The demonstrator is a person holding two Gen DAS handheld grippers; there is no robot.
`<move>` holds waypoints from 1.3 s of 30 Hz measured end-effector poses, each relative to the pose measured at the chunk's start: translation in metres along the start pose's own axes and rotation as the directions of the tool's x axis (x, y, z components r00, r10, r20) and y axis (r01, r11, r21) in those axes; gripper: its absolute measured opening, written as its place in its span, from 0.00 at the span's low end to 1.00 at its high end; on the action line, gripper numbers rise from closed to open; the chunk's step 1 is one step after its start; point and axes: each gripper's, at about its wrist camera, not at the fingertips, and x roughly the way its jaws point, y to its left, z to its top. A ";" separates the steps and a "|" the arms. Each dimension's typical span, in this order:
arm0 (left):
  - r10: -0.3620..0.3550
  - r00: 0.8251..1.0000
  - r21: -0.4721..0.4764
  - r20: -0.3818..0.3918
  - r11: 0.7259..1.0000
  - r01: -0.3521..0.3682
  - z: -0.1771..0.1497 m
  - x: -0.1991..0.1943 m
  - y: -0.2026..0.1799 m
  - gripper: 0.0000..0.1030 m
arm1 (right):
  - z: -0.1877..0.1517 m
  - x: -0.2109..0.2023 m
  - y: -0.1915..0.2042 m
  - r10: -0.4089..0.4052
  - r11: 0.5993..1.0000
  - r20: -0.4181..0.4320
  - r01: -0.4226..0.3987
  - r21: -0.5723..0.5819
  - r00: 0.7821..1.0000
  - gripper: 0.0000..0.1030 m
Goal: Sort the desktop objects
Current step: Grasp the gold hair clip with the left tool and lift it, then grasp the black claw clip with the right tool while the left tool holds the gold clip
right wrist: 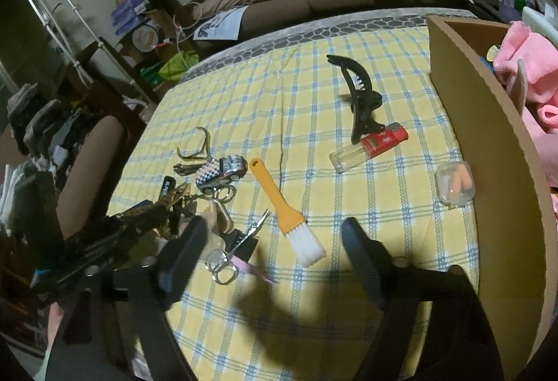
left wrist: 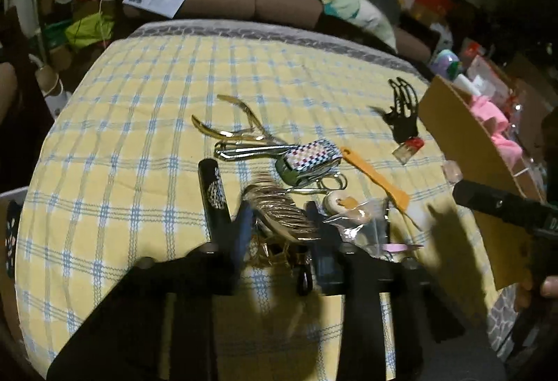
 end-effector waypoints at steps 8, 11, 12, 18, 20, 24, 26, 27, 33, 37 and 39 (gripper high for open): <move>-0.063 0.997 -0.092 0.035 0.994 0.066 0.006 -0.017 0.019 0.24 | -0.002 0.010 -0.010 0.055 0.997 -0.038 -0.052 0.060 0.998 0.37; -0.090 0.993 -0.107 0.073 0.990 0.097 0.012 -0.034 0.022 0.24 | 0.004 0.001 -0.015 0.029 0.998 -0.001 -0.029 0.061 1.000 0.37; -0.097 0.991 -0.111 0.088 0.988 0.107 0.014 -0.039 0.022 0.24 | 0.007 -0.004 -0.015 0.012 0.999 0.019 -0.013 0.051 1.000 0.37; -0.132 0.983 -0.127 0.129 0.981 0.148 0.024 -0.057 0.021 0.24 | 0.060 -0.012 -0.023 -0.134 0.991 0.139 0.135 0.005 0.981 0.51; -0.135 0.982 -0.126 0.133 0.980 0.151 0.025 -0.057 0.019 0.24 | 0.080 0.002 -0.026 -0.183 0.983 0.120 0.184 0.004 0.976 0.51; -0.147 0.981 -0.126 0.126 0.978 0.163 0.027 -0.055 0.017 0.24 | 0.108 0.033 -0.035 -0.276 0.961 0.077 0.276 0.008 0.958 0.52; -0.156 0.979 -0.130 0.129 0.976 0.172 0.027 -0.055 0.017 0.24 | 0.114 0.053 -0.040 -0.321 0.947 0.036 0.322 -0.012 0.946 0.52; -0.157 0.979 -0.130 0.129 0.976 0.173 0.027 -0.056 0.016 0.24 | 0.114 0.060 -0.041 -0.334 0.942 0.025 0.335 -0.025 0.942 0.52; -0.166 0.978 -0.120 0.127 0.976 0.181 0.028 -0.059 0.011 0.24 | 0.104 0.094 -0.053 -0.342 0.938 -0.079 0.337 -0.077 0.936 0.19; -0.193 0.972 -0.107 0.131 0.972 0.207 0.030 -0.062 0.003 0.24 | 0.101 0.068 -0.043 -0.327 0.940 -0.025 0.322 -0.109 0.945 0.18; -0.224 0.965 -0.099 0.133 0.966 0.238 0.030 -0.065 -0.005 0.24 | 0.101 0.045 -0.038 -0.299 0.949 -0.007 0.296 -0.106 0.954 0.18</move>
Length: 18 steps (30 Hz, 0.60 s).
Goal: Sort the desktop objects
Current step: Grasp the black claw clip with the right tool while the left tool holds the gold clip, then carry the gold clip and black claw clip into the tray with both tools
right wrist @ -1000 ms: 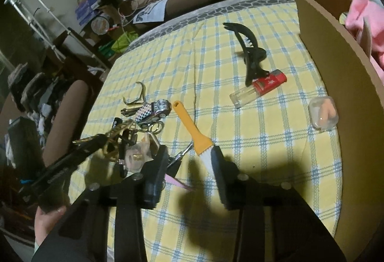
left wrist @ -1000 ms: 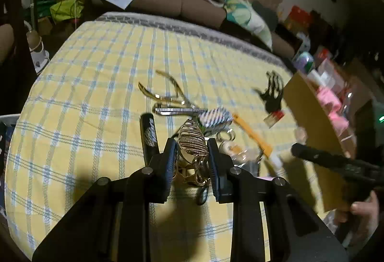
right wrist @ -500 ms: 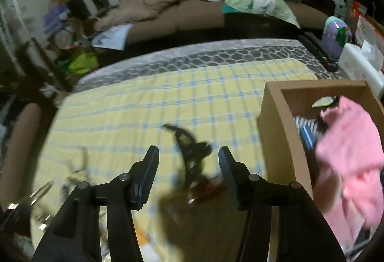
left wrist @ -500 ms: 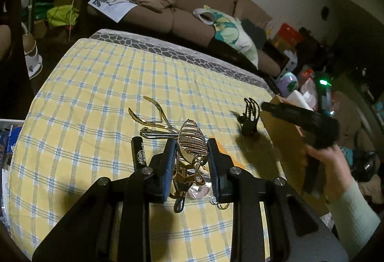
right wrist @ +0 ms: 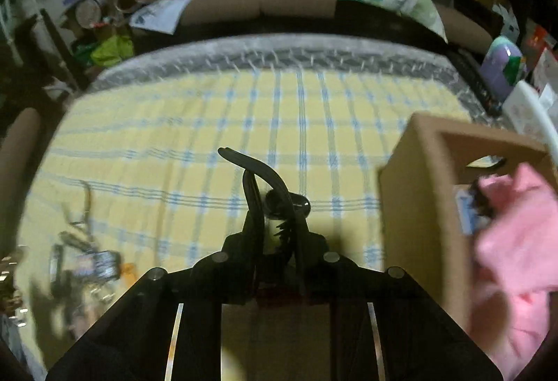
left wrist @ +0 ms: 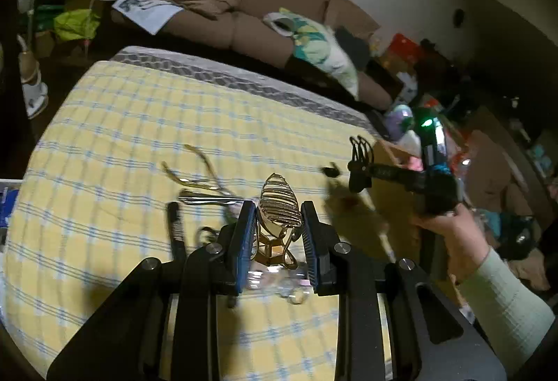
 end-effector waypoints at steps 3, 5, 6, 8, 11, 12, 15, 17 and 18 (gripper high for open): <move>-0.044 0.999 0.008 -0.005 0.999 0.044 -0.002 -0.003 -0.019 0.24 | -0.004 -0.049 -0.014 0.095 0.995 0.032 -0.096 0.027 0.995 0.18; -0.075 0.997 0.039 -0.013 0.996 0.076 -0.005 -0.002 -0.042 0.24 | -0.007 -0.080 -0.027 0.123 0.992 0.043 -0.124 0.021 0.991 0.18; -0.082 0.997 0.057 -0.016 0.995 0.082 -0.005 -0.001 -0.053 0.24 | -0.010 -0.099 -0.038 0.134 0.991 0.046 -0.135 0.022 0.990 0.18; -0.106 0.994 0.097 -0.037 0.989 0.110 -0.007 0.005 -0.082 0.24 | -0.014 -0.128 -0.062 0.142 0.989 0.039 -0.143 0.047 0.989 0.18; -0.156 0.985 0.134 -0.067 0.977 0.164 -0.007 0.020 -0.127 0.24 | -0.027 -0.160 -0.110 0.102 0.991 0.033 -0.105 0.082 0.994 0.18; -0.172 0.982 0.144 -0.075 0.973 0.182 -0.006 0.025 -0.141 0.24 | -0.032 -0.167 -0.122 0.077 0.993 0.028 -0.079 0.084 0.997 0.18; -0.208 0.972 0.185 -0.110 0.957 0.225 0.000 0.048 -0.190 0.24 | -0.052 -0.182 -0.170 0.024 0.992 0.001 -0.024 0.126 1.000 0.18; -0.222 0.965 0.209 -0.138 0.946 0.247 0.005 0.069 -0.222 0.24 | -0.065 -0.182 -0.198 0.012 0.987 -0.024 -0.008 0.160 1.000 0.18; -0.224 0.963 0.217 -0.150 0.943 0.253 0.006 0.079 -0.236 0.24 | -0.071 -0.182 -0.208 0.006 0.986 -0.035 0.000 0.170 0.999 0.18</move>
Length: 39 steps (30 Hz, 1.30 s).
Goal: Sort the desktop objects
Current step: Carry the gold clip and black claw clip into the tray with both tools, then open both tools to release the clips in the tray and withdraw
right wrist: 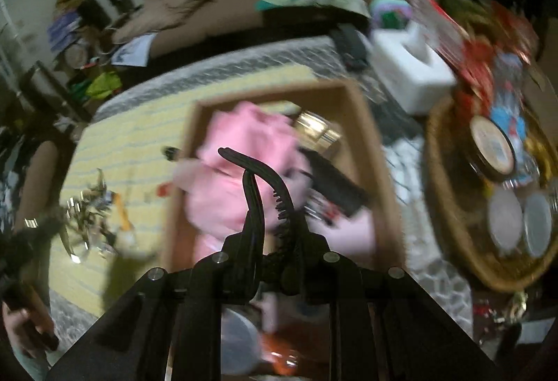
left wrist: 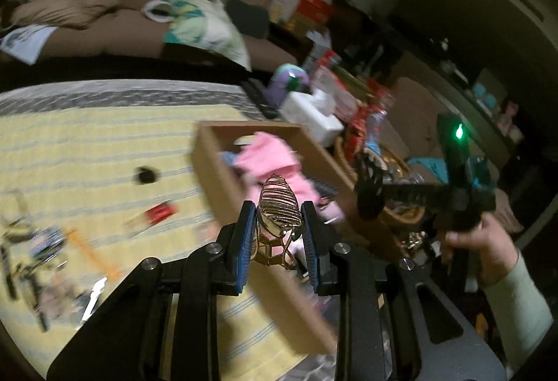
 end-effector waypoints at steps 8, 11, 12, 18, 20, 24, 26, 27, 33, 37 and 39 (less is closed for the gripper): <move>0.083 0.994 0.091 -0.072 0.993 -0.076 0.040 0.114 -0.039 0.24 | -0.009 0.024 -0.043 0.017 0.999 -0.046 -0.016 0.031 0.999 0.18; 0.131 0.989 0.102 -0.066 0.987 -0.124 0.050 0.143 -0.034 0.24 | 0.002 0.033 -0.045 0.031 0.999 -0.044 -0.030 0.018 0.999 0.18; 0.136 0.989 0.092 -0.061 0.987 -0.130 0.055 0.151 -0.029 0.24 | 0.006 0.035 -0.046 0.033 0.999 -0.043 -0.033 0.013 0.999 0.18; 0.203 0.974 0.094 -0.099 0.977 -0.194 0.065 0.193 -0.012 0.23 | 0.044 0.057 -0.043 0.001 0.999 -0.048 -0.004 -0.044 0.999 0.18; 0.221 0.967 0.080 -0.124 0.974 -0.212 0.063 0.203 -0.005 0.24 | 0.056 0.067 -0.041 -0.020 0.998 -0.056 0.016 -0.061 0.998 0.18; 0.248 0.954 0.090 -0.168 0.968 -0.236 0.059 0.209 0.004 0.27 | 0.079 0.097 -0.031 -0.096 0.988 -0.092 0.083 -0.130 0.991 0.18; 0.274 0.938 0.105 -0.213 0.961 -0.257 0.053 0.215 0.008 0.27 | 0.086 0.116 -0.026 -0.142 0.979 -0.110 0.123 -0.164 0.984 0.18; 0.279 0.932 0.111 -0.232 0.959 -0.260 0.048 0.218 0.010 0.28 | 0.087 0.122 -0.024 -0.147 0.977 -0.115 0.126 -0.172 0.982 0.18; 0.250 0.949 0.102 -0.190 0.967 -0.235 0.039 0.201 0.001 0.68 | 0.092 0.148 -0.019 -0.192 0.967 -0.115 0.168 -0.190 0.975 0.31; 0.188 0.972 0.074 -0.141 0.981 -0.179 0.041 0.176 -0.005 0.93 | 0.101 0.119 -0.032 -0.081 0.993 -0.029 0.078 -0.086 0.996 0.51; 0.166 0.979 0.054 -0.120 0.986 -0.161 0.044 0.162 -0.006 0.94 | 0.106 0.102 -0.040 -0.034 0.999 0.001 0.034 -0.035 0.999 0.51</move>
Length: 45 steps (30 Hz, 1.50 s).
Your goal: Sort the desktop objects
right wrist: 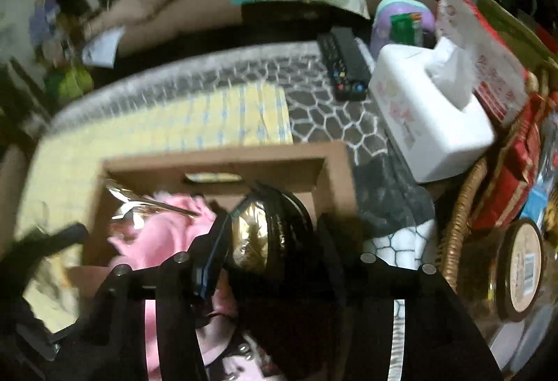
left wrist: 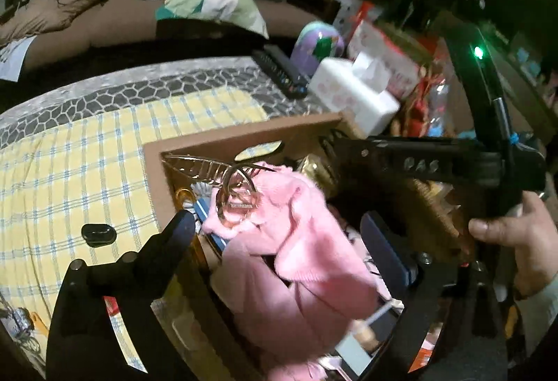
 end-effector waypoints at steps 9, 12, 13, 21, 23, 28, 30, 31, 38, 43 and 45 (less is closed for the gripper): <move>0.001 1.000 -0.043 0.020 0.999 0.000 -0.004 -0.049 0.014 1.00 | -0.014 -0.044 -0.004 0.021 0.999 0.012 -0.021 0.041 1.000 0.51; 0.012 0.999 -0.038 0.030 0.999 -0.011 -0.013 -0.070 0.014 1.00 | -0.026 -0.054 -0.002 0.038 0.998 0.000 -0.038 0.048 0.999 0.54; 0.016 0.999 -0.038 0.032 0.999 -0.015 -0.016 -0.078 0.013 1.00 | -0.029 -0.055 0.000 0.043 0.998 -0.003 -0.042 0.046 0.999 0.57; 0.060 0.997 -0.031 0.040 0.998 -0.059 -0.051 -0.135 0.006 1.00 | -0.077 -0.094 0.048 0.050 0.999 0.047 -0.049 -0.013 0.998 0.76; 0.067 0.997 -0.032 0.042 0.997 -0.066 -0.062 -0.150 0.005 1.00 | -0.090 -0.106 0.066 0.042 0.998 0.064 -0.040 -0.038 0.997 0.84; 0.094 0.994 -0.045 0.061 0.995 -0.091 -0.089 -0.190 0.007 1.00 | -0.119 -0.134 0.106 0.053 0.997 0.125 -0.044 -0.071 0.991 0.88; 0.102 0.993 -0.055 0.067 0.994 -0.098 -0.096 -0.202 0.010 1.00 | -0.128 -0.142 0.119 0.046 0.996 0.136 -0.034 -0.088 0.990 0.88; 0.108 0.991 -0.061 0.072 0.993 -0.104 -0.102 -0.211 0.012 1.00 | -0.132 -0.145 0.125 0.043 0.995 0.141 -0.030 -0.096 0.989 0.88; 0.151 0.984 -0.083 0.095 0.986 -0.144 -0.127 -0.255 0.027 1.00 | -0.158 -0.166 0.171 0.086 0.989 0.151 -0.066 -0.135 0.985 0.89; 0.188 0.977 -0.103 0.104 0.979 -0.177 -0.141 -0.278 0.042 1.00 | -0.170 -0.172 0.200 0.110 0.983 0.147 -0.085 -0.165 0.983 0.89; 0.207 0.973 -0.109 0.101 0.974 -0.196 -0.148 -0.284 0.051 1.00 | -0.175 -0.172 0.211 0.124 0.981 0.149 -0.098 -0.167 0.981 0.89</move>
